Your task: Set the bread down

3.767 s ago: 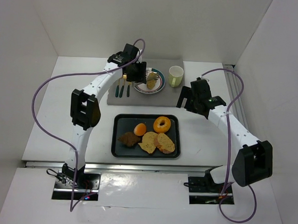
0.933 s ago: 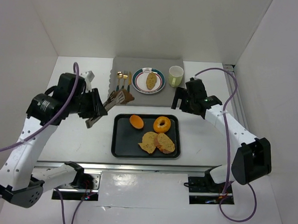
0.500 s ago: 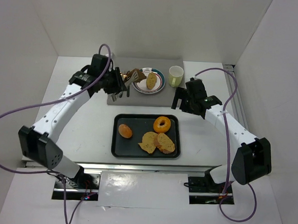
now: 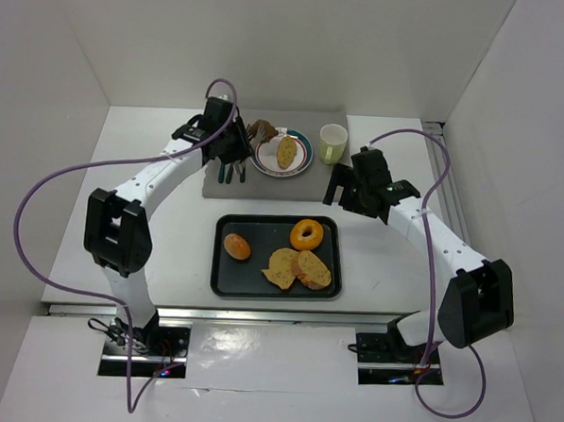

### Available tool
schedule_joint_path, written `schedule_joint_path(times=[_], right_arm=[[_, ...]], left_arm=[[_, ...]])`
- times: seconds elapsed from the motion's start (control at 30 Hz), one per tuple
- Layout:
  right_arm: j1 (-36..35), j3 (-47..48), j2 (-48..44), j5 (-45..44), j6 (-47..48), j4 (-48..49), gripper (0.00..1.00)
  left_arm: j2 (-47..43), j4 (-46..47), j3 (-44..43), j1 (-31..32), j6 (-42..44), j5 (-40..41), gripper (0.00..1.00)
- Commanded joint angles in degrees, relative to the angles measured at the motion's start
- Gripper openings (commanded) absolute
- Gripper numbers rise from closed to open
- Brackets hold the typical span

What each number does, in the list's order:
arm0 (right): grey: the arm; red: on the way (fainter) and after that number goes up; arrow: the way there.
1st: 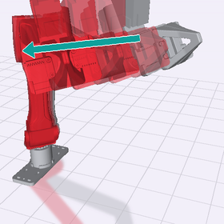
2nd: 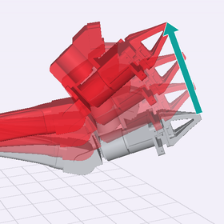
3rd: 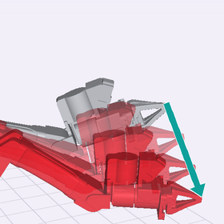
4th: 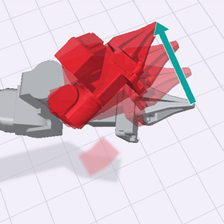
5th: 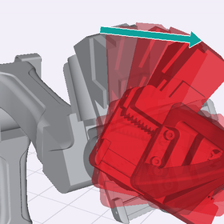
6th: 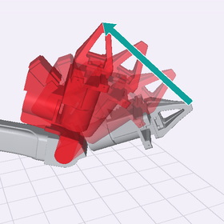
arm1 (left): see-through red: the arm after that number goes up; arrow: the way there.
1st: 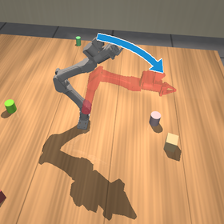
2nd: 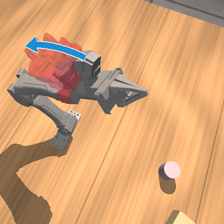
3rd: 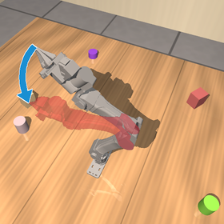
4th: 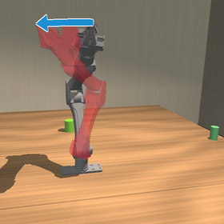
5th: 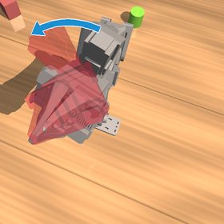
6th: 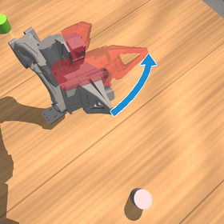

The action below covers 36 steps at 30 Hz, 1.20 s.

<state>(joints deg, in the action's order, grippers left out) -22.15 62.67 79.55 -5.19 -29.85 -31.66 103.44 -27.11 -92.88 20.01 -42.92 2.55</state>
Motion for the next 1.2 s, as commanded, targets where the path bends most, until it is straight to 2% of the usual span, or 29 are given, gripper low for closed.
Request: schedule_joint_path(times=[0.0, 0.13, 0.37, 0.53, 0.67, 0.8, 0.93, 1.03, 1.17], right_arm=[[-0.5, 1.8, -1.0, -0.6, -0.4, 2.1, 1.0], [-0.5, 3.0, 0.4, -0.6, 0.1, 2.1, 1.0], [-0.5, 3.5, 1.0, -1.1, 0.1, 1.6, 1.0], [-0.5, 3.5, -0.5, -1.7, 0.1, 1.1, 1.0], [-0.5, 3.0, -1.9, -1.0, 0.1, 1.1, 1.0], [-1.1, 1.1, -3.8, 0.1, 0.1, 1.7, 1.0], [-1.1, 1.0, -4.3, -1.3, 0.1, 1.7, 1.0], [-1.1, 1.0, -4.3, -1.3, 0.1, 1.2, 1.0], [-1.6, 1.6, -3.8, -1.3, 1.2, 1.2, 1.0]], left_arm=[[2.5, 4.2, -3.6, -0.2, -1.5, -1.7, 0.52], [3.7, 3.1, -4.4, -0.2, -0.3, -3.9, 0.66], [0.3, 0.7, -5.0, 0.3, 1.4, -1.3, 0.67], [-7.6, -1.5, -3.9, 0.8, 3.0, 4.6, 0.64], [-14.2, -5.5, -2.1, 0.8, 5.7, 5.7, 0.63], [-22.5, -9.5, 6.5, 1.3, 7.0, 3.5, 0.63], [-29.2, -18.0, 14.1, 4.1, 7.5, 2.0, 0.65], [-34.8, -23.6, 20.6, 5.5, 4.4, 2.0, 0.65], [-41.6, -23.6, 27.7, 7.4, 0.4, -1.0, 0.65]])
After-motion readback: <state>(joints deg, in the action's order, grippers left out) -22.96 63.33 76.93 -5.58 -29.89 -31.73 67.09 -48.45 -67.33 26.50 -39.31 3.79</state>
